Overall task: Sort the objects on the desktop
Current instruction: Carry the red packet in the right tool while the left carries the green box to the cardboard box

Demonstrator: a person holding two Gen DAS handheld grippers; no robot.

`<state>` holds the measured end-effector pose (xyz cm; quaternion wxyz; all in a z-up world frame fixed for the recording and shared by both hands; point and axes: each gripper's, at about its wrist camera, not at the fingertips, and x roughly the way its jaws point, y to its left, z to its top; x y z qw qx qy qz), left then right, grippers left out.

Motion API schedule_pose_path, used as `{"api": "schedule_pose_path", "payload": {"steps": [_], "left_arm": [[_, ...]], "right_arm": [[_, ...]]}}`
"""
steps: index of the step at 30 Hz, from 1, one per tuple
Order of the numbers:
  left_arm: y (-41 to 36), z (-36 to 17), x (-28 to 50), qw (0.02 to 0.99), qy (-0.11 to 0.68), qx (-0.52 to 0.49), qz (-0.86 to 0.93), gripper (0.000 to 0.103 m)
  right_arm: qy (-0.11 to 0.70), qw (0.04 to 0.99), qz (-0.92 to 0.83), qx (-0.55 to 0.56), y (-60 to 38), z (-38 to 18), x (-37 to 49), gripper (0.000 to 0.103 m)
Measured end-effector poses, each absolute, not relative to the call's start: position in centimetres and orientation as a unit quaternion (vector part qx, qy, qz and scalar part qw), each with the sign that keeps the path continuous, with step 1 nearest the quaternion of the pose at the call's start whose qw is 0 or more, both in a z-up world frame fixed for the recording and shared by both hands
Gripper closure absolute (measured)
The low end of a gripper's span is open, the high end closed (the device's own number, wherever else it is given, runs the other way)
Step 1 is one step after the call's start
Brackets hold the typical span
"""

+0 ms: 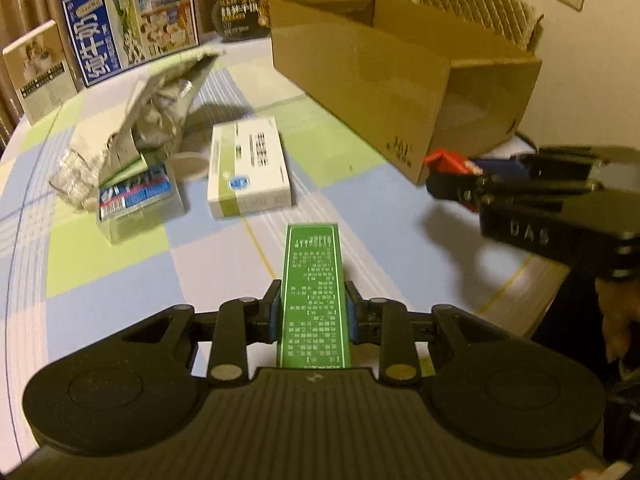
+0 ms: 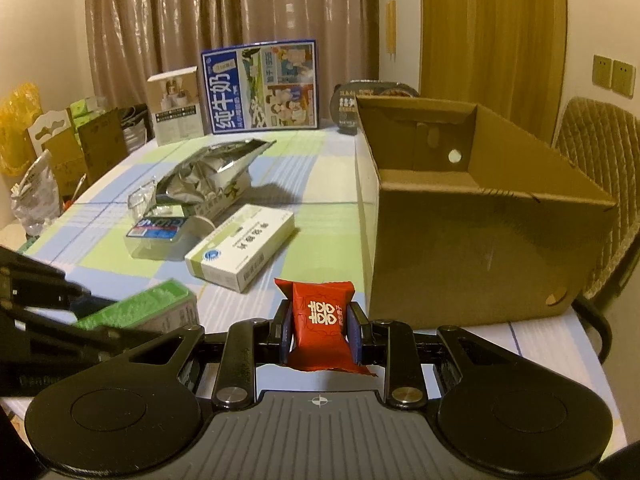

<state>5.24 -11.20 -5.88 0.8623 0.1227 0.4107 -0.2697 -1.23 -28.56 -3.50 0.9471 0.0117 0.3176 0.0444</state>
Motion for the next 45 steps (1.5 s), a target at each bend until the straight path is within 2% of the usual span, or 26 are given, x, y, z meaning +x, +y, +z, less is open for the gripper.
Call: {"api": "schedule_pose_path", "payload": {"steps": [8,18,29,39,45], "left_arm": [[-11.3,-3.3,5.9,0.874,0.388,0.102,-0.274,0.078],[-12.5,1.7,7.5,0.889,0.344,0.091,-0.29,0.078],[-20.4,6.9,11.4,0.891,0.284,0.102,-0.339,0.078],[-27.1,6.3,15.2,0.883,0.281,0.087,-0.366,0.078],[-28.0,5.0,16.8,0.884,0.289,0.064,-0.362,0.078]], "right_arm": [[0.3,0.953,0.041,0.019,-29.0,-2.3,-1.7,0.078],[0.233,0.972,0.03,0.022,-31.0,2.8,-1.5,0.078],[0.203,0.979,-0.031,0.011,-38.6,5.5,3.2,0.078],[0.231,0.972,-0.046,0.024,-42.6,3.6,6.6,0.078],[0.243,0.968,-0.046,0.037,-43.3,2.7,7.1,0.078]]}}
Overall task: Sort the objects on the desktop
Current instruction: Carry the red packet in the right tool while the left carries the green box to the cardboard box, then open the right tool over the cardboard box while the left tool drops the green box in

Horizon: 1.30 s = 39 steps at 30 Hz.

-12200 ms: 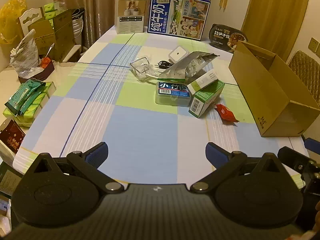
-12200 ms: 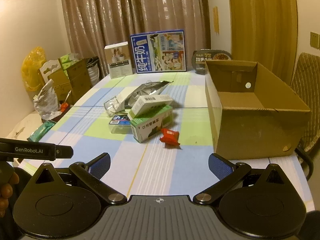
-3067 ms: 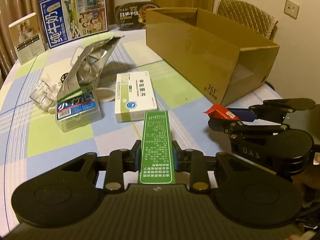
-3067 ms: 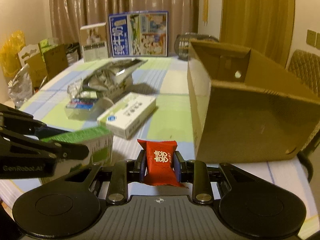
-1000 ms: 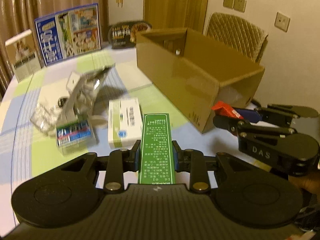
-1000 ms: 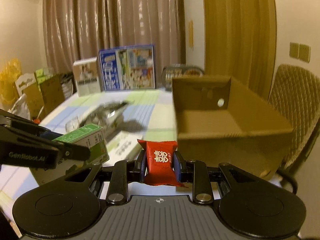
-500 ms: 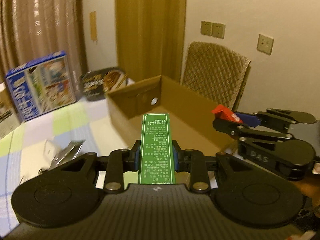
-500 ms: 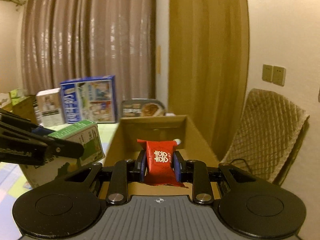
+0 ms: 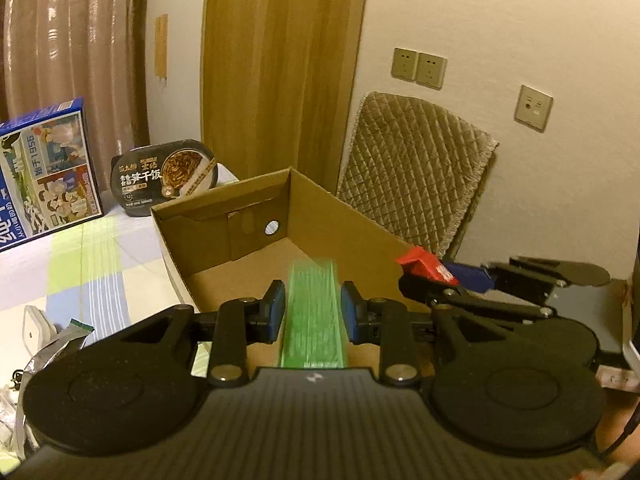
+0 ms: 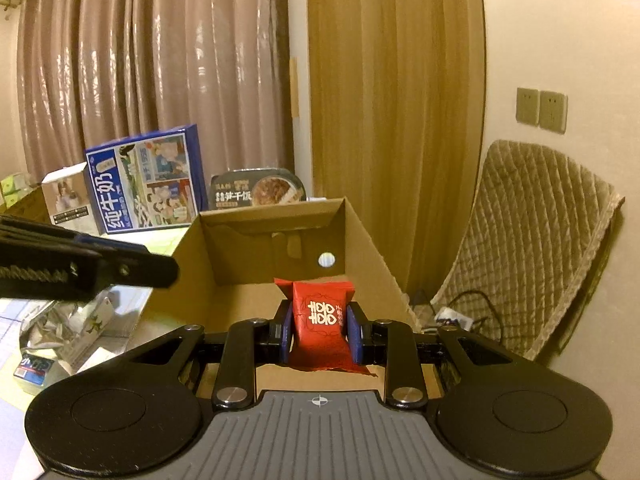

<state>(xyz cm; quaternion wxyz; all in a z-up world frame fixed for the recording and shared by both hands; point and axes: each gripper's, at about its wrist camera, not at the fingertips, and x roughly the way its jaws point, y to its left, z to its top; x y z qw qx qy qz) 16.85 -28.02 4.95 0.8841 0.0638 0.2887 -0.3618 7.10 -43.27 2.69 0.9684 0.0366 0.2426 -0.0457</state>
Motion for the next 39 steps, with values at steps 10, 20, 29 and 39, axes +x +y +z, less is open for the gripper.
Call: {"api": "schedule_pose_path", "payload": {"steps": [10,20,29,39], "left_arm": [[-24.4,5.0,16.5,0.898,0.286,0.043,-0.332,0.078],[-20.3,4.7,13.9,0.909,0.292,0.03,-0.296,0.057],[-14.5,2.6,9.6,0.917,0.322,0.019,-0.237,0.026],[-6.6,1.9,5.6,0.932,0.326,0.022,-0.16,0.004]], "right_arm": [[0.237,0.97,-0.028,0.043,-42.7,2.4,7.9,0.055],[0.221,0.973,-0.036,0.063,-42.3,3.5,4.3,0.041],[0.214,0.974,0.001,0.074,-37.4,3.8,-0.7,0.025],[0.245,0.964,0.074,0.071,-30.2,2.3,-2.8,0.006]]}}
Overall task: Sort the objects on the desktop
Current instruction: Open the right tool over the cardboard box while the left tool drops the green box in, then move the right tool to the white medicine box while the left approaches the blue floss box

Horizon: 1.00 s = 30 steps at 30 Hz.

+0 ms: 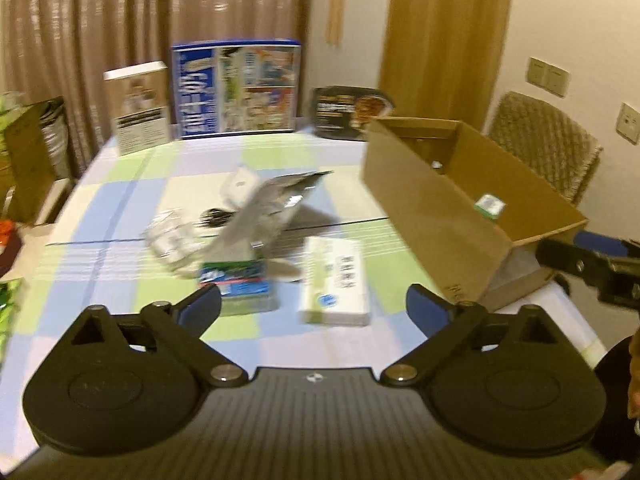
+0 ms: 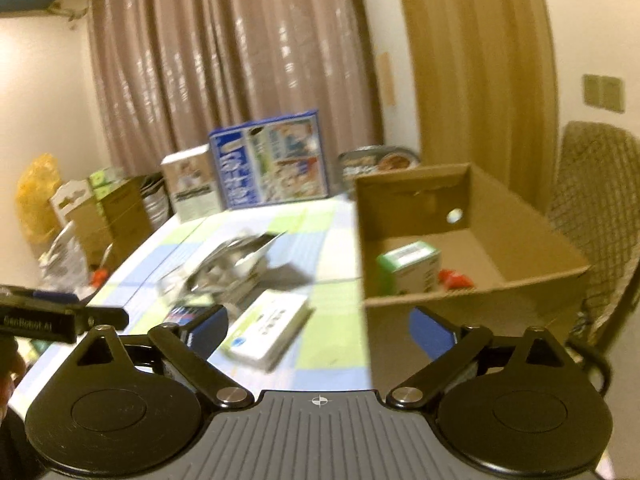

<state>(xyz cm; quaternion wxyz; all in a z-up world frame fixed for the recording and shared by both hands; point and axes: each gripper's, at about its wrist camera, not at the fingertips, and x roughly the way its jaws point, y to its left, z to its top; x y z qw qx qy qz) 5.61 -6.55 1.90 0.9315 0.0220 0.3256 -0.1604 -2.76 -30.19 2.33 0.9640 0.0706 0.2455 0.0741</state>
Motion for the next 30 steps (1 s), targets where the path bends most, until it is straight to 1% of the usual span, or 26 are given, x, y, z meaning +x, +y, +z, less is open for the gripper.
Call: {"api": "schedule_pose_path", "payload": {"steps": [3,11,21,30], "left_arm": [[-4.2,1.8,4.9,0.935,0.329,0.018,-0.134,0.002],[-0.6,1.0,4.3,0.936,0.341,0.004,-0.093,0.002],[0.4,0.1,5.6,0.934,0.347,-0.008,-0.086,0.002],[0.6,-1.5,8.0,0.929,0.36,-0.014,-0.084,0.002]], "right_arm": [[0.26,0.959,0.087,0.066,-28.8,1.7,-3.0,0.002],[0.29,0.95,0.1,0.053,-26.3,0.7,-2.7,0.002],[0.312,0.943,0.112,0.039,-22.9,-0.6,0.5,0.002],[0.343,0.932,0.101,0.052,-22.2,-2.7,3.5,0.002]]}}
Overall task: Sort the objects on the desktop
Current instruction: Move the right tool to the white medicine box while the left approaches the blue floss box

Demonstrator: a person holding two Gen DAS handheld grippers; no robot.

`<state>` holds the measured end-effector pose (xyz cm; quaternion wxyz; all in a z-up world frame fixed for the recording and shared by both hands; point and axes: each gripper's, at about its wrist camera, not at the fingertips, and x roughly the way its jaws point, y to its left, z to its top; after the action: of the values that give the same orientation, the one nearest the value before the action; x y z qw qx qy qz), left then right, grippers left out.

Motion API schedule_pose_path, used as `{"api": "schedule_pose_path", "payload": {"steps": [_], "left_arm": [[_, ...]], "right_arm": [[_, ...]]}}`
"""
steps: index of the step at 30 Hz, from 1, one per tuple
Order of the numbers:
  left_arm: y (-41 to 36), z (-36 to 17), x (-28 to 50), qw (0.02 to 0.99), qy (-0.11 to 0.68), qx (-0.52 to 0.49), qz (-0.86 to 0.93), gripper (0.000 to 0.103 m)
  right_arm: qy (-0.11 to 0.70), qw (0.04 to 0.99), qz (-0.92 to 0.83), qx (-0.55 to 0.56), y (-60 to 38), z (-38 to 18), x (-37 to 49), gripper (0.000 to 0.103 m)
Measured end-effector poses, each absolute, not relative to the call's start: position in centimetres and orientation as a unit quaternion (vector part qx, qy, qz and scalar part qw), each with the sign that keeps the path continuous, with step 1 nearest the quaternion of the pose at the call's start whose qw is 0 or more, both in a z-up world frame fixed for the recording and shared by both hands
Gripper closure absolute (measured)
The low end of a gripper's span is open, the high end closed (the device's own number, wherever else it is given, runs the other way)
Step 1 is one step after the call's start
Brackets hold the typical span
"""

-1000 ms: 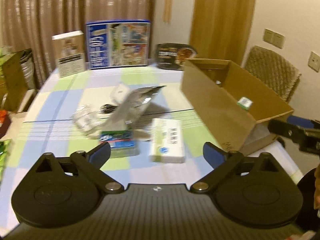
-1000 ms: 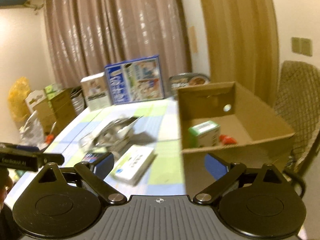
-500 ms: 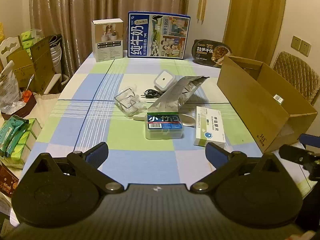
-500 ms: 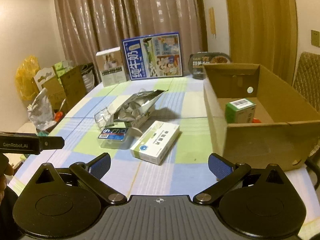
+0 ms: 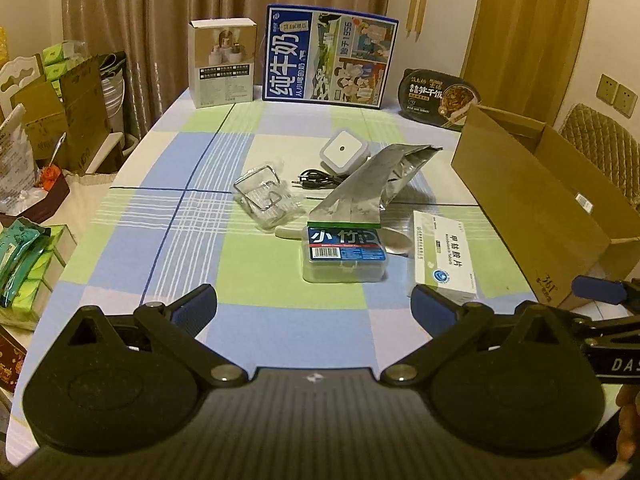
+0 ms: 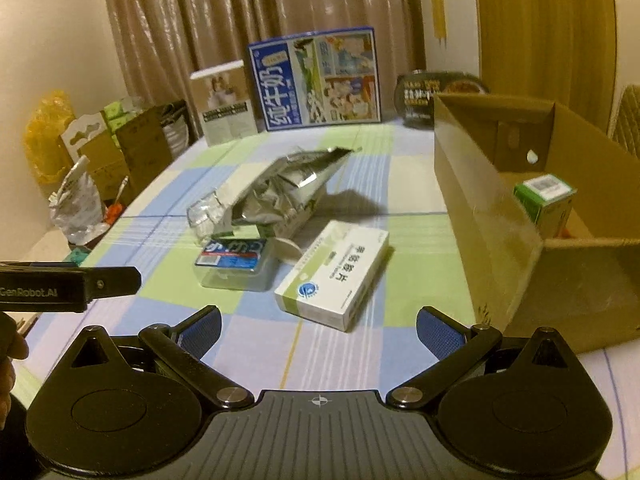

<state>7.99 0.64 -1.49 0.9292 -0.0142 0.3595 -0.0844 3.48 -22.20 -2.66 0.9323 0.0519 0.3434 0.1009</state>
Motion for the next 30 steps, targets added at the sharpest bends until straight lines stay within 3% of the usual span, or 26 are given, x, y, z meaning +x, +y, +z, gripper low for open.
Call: {"api": "schedule_pose_path", "payload": {"steps": [30], "left_arm": [[1.1,-5.0,13.8,0.917,0.388,-0.019,-0.086,0.002]], "right_arm": [[0.378,0.924,0.035,0.054,-19.1,-9.3,13.1,0.002]]}}
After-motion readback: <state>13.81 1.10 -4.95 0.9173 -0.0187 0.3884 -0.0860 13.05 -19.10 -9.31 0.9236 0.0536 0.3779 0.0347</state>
